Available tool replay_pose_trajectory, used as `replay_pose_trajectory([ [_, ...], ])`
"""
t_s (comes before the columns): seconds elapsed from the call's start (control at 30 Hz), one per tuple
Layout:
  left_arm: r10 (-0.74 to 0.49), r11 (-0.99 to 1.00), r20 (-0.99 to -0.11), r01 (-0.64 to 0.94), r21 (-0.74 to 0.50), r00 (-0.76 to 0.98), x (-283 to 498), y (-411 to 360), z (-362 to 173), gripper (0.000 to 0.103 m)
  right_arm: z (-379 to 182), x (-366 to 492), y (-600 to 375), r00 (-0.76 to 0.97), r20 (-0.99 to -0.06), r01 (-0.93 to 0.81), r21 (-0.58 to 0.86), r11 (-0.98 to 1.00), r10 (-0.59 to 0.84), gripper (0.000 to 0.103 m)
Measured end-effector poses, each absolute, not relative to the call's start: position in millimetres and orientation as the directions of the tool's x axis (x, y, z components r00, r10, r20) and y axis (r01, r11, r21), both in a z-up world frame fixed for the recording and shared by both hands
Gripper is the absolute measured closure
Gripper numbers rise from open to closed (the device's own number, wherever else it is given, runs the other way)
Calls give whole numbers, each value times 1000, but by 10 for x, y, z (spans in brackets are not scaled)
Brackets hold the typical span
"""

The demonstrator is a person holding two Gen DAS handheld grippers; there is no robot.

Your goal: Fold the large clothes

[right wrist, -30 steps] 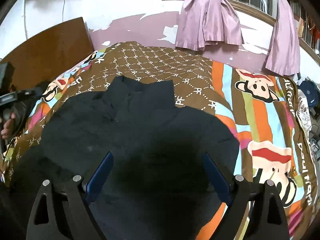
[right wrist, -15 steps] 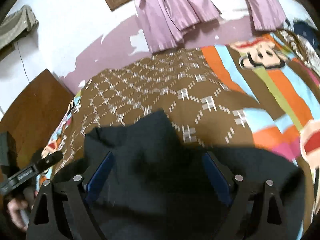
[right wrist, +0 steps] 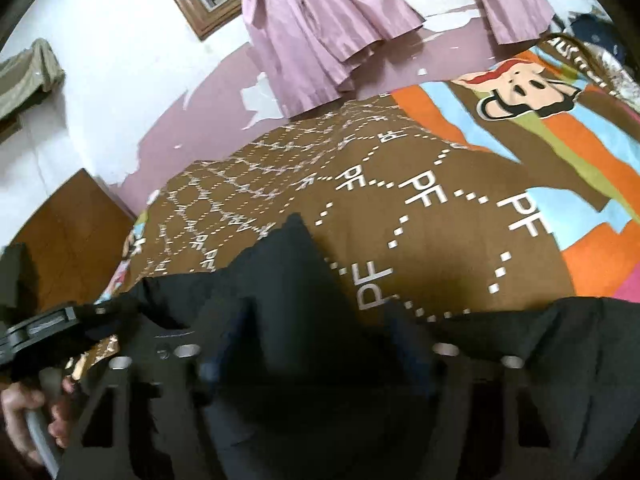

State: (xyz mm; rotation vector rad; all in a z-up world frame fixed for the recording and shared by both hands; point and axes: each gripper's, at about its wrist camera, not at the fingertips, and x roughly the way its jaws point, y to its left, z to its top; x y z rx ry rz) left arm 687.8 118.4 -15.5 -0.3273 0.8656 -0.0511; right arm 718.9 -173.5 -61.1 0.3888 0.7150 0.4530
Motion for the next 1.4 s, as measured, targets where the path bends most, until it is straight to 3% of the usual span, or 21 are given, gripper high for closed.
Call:
replay_pose_trajectory([
  [0.03,-188,939,-748,-105,-326,637,6916,1215,-232,45,-629,7178,-1724,656,-531,-273,495,825,536,71],
  [0.1,-241,917,-735,-98,-386,634,6930,1265,-309,80,-617,7125,-1737,663,-519,-278,498,821,539,79],
  [0.2,-245,911,-721,-101,-400,648,6842,1291,-307,95,-436,6962,-1778,676,-512,-292,475,830,530,85],
  [0.3,-235,900,-695,-118,-420,680,6616,1324,-140,97,-92,6748,-1777,656,-559,-344,375,861,506,88],
  [0.43,-292,905,-611,6,-425,735,6102,1310,313,97,366,6212,-1720,651,-627,-445,142,884,428,91],
  [0.57,-359,905,-587,118,-408,725,5549,1214,592,98,487,5494,-1639,674,-641,-527,-70,847,367,93],
  [0.63,-394,897,-597,150,-416,699,5258,1190,629,98,351,5248,-1667,657,-669,-541,-96,836,348,94],
  [0.73,-419,893,-630,173,-415,653,4946,1113,495,99,2,5123,-1708,634,-698,-527,-75,847,333,95],
  [0.93,-323,942,-710,140,-305,625,4852,855,-113,99,-470,5223,-1787,642,-664,-463,61,884,382,96],
  [1.07,-328,934,-679,119,-336,657,4881,890,-292,99,-334,5165,-1947,637,-634,-472,130,872,439,95],
  [1.4,-333,935,-620,164,-314,711,4701,912,-226,99,448,5129,-2337,745,-457,-417,250,874,486,95],
])
